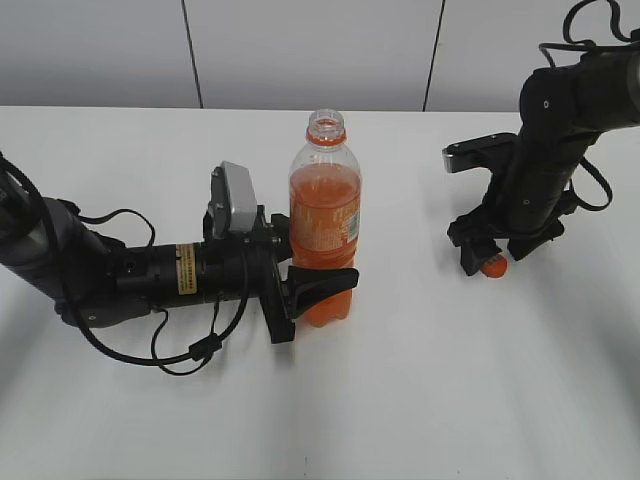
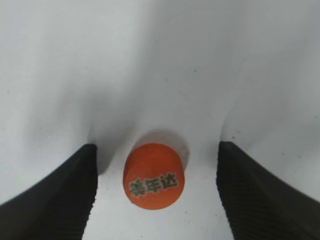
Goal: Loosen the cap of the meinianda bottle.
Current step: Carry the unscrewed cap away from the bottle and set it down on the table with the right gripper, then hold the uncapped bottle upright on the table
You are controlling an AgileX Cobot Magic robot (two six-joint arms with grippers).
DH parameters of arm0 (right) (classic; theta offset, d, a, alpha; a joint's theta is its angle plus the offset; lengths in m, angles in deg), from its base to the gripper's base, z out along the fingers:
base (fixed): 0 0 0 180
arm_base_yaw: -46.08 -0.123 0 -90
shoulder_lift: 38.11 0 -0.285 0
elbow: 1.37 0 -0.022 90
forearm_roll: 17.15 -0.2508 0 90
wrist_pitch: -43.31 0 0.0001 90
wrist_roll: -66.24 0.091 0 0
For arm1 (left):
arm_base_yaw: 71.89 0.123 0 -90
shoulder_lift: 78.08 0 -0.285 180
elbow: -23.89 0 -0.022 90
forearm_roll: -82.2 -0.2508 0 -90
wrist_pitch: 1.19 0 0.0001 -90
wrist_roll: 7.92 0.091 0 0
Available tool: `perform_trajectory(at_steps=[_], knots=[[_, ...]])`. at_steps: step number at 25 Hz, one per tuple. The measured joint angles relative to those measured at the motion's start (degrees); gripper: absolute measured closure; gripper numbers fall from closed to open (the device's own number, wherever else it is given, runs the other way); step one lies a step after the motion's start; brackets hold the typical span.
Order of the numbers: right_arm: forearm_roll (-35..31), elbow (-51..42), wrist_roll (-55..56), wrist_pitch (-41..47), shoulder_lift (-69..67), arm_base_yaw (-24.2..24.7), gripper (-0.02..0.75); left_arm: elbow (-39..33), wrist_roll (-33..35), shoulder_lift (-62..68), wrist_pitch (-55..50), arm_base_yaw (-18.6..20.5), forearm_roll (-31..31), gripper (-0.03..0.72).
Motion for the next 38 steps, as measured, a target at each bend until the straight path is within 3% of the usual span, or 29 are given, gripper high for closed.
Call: perform_trajectory(at_steps=[9,14,23,38], knots=[[0.0,0.0,0.0,-0.1,0.0,0.0,0.171,0.0,0.0,0.0,0.9,0.0,0.6,0.294],[0.0,0.0,0.0,-0.1,0.0,0.0,0.171,0.0,0.0,0.0,0.8,0.0,0.8,0.258],[0.0,0.0,0.0,-0.1,0.0,0.0,0.171,-0.3,-1.3,-1.4,-2.0,0.0,0.9,0.108],[0.0,0.0,-0.1,0.1,0.4,0.0,0.171,-0.4,-8.7,-9.8,-2.2,0.0,-0.4,0.097]])
